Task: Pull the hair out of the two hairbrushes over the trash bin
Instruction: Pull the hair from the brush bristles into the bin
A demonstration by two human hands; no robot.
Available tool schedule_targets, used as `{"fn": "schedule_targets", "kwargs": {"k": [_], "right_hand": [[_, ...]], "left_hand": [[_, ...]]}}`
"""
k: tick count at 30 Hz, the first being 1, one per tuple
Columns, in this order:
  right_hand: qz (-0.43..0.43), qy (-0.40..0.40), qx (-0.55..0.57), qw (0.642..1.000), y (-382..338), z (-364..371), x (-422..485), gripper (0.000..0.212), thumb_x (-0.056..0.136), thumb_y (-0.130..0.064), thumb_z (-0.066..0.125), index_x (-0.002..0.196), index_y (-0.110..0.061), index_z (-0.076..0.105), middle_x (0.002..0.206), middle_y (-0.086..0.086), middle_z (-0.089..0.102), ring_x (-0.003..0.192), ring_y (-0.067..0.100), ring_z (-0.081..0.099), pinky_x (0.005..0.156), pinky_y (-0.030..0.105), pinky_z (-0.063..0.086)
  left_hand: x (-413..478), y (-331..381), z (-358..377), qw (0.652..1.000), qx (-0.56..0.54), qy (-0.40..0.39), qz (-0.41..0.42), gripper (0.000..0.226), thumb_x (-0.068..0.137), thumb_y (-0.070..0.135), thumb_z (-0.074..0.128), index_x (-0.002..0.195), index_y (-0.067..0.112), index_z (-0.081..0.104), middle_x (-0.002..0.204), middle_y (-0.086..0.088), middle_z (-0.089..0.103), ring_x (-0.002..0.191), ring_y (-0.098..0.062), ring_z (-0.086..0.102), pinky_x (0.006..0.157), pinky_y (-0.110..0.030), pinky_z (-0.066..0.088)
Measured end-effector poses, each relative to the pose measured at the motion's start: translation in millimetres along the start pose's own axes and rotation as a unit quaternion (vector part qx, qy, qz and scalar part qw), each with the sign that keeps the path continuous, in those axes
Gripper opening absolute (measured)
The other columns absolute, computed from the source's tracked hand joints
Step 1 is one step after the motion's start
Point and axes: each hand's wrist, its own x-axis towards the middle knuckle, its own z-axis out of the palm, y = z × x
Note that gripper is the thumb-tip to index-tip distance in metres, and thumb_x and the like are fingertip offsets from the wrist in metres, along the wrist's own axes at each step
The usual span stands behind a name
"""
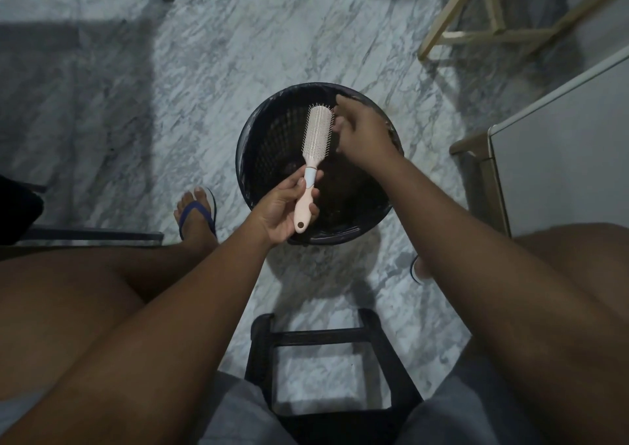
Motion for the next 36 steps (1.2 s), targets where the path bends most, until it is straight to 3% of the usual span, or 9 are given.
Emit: {"fn": "schedule_targets", "kwargs": {"k": [1, 3, 7, 15, 20, 23, 26, 30, 36], "right_hand": [[-0.021, -0.015, -0.045, 0.999, 1, 4, -2, 0.054, 0.092, -0.020, 0.063, 0.143, -0.008, 0.047, 0.136, 0.010, 0.059, 0.114, 0.023, 0.064, 0.101, 0.038, 0.051], [-0.029, -0.021, -0.082, 0.996, 0, 10, -5, 0.068, 0.078, -0.034, 0.079, 0.137, -0.011, 0.055, 0.135, 0.009, 0.060, 0.110, 0.020, 0.064, 0.102, 0.034, 0.050], [-0.022, 0.001, -0.059, 0.998, 0, 4, 0, 0.051, 0.064, -0.032, 0.091, 0.108, -0.013, 0.074, 0.104, 0.004, 0.072, 0.084, 0.013, 0.067, 0.084, 0.025, 0.055], [-0.063, -0.027, -0.184, 0.980, 1, -6, 14, 0.013, 0.082, -0.025, 0.075, 0.088, -0.014, 0.076, 0.086, 0.002, 0.074, 0.080, 0.015, 0.068, 0.082, 0.032, 0.057], [-0.012, 0.100, -0.064, 0.993, 5, -9, 12, 0.012, 0.092, -0.015, 0.062, 0.093, -0.011, 0.073, 0.089, 0.001, 0.073, 0.082, 0.011, 0.067, 0.084, 0.024, 0.054], [-0.003, 0.014, -0.043, 0.999, 11, -5, 3, 0.019, 0.093, -0.025, 0.062, 0.098, -0.011, 0.074, 0.090, -0.001, 0.075, 0.082, 0.007, 0.066, 0.083, 0.021, 0.052], [-0.009, -0.085, -0.064, 0.994, 13, 2, -4, 0.042, 0.074, -0.042, 0.082, 0.104, -0.014, 0.073, 0.090, -0.005, 0.073, 0.080, 0.002, 0.066, 0.077, 0.015, 0.052], [-0.007, -0.057, -0.066, 0.996, 14, 5, 2, 0.045, 0.061, -0.037, 0.092, 0.094, -0.010, 0.075, 0.080, -0.002, 0.071, 0.071, 0.001, 0.063, 0.065, 0.005, 0.044], [-0.031, -0.071, -0.077, 0.994, 14, 2, 8, 0.023, 0.075, -0.028, 0.083, 0.093, -0.014, 0.079, 0.088, -0.002, 0.076, 0.082, 0.005, 0.070, 0.079, 0.018, 0.054]], "left_hand": [[0, 0, 1, 1.000, 0.004, 0.002, 0.001, 0.043, 0.098, 0.005, 0.045, 0.141, 0.013, 0.047, 0.123, -0.004, 0.061, 0.082, -0.013, 0.057, 0.059, -0.024, 0.050], [0, -1, 2, 1.000, 0.018, 0.005, 0.000, 0.043, 0.098, 0.004, 0.046, 0.140, 0.014, 0.049, 0.121, -0.004, 0.061, 0.081, -0.013, 0.057, 0.059, -0.025, 0.050], [-4, -1, -2, 1.000, 0.028, 0.005, -0.012, 0.040, 0.097, 0.002, 0.046, 0.133, 0.017, 0.055, 0.123, -0.006, 0.063, 0.079, -0.015, 0.059, 0.058, -0.029, 0.051], [-6, -1, -9, 0.998, 0.048, 0.011, -0.032, 0.040, 0.097, 0.000, 0.045, 0.131, 0.017, 0.057, 0.120, -0.007, 0.066, 0.078, -0.017, 0.060, 0.059, -0.030, 0.052], [-4, 3, -4, 1.000, 0.000, 0.016, 0.001, 0.039, 0.097, 0.005, 0.046, 0.135, 0.015, 0.052, 0.123, -0.004, 0.062, 0.078, -0.014, 0.058, 0.059, -0.025, 0.051], [-3, 5, -6, 0.999, -0.035, 0.013, 0.004, 0.036, 0.096, 0.007, 0.047, 0.131, 0.015, 0.053, 0.123, -0.004, 0.061, 0.079, -0.013, 0.058, 0.059, -0.024, 0.051], [-3, 6, -7, 1.000, -0.008, 0.011, -0.007, 0.038, 0.095, 0.007, 0.049, 0.131, 0.017, 0.055, 0.120, -0.003, 0.062, 0.078, -0.013, 0.059, 0.059, -0.025, 0.050], [-3, 3, -5, 1.000, 0.019, 0.017, -0.011, 0.041, 0.096, 0.004, 0.049, 0.134, 0.019, 0.054, 0.119, -0.002, 0.063, 0.078, -0.014, 0.058, 0.059, -0.029, 0.051], [-1, 0, -5, 1.000, -0.002, 0.018, 0.004, 0.045, 0.095, 0.004, 0.050, 0.137, 0.019, 0.051, 0.122, -0.003, 0.063, 0.078, -0.014, 0.058, 0.060, -0.028, 0.051]]}}
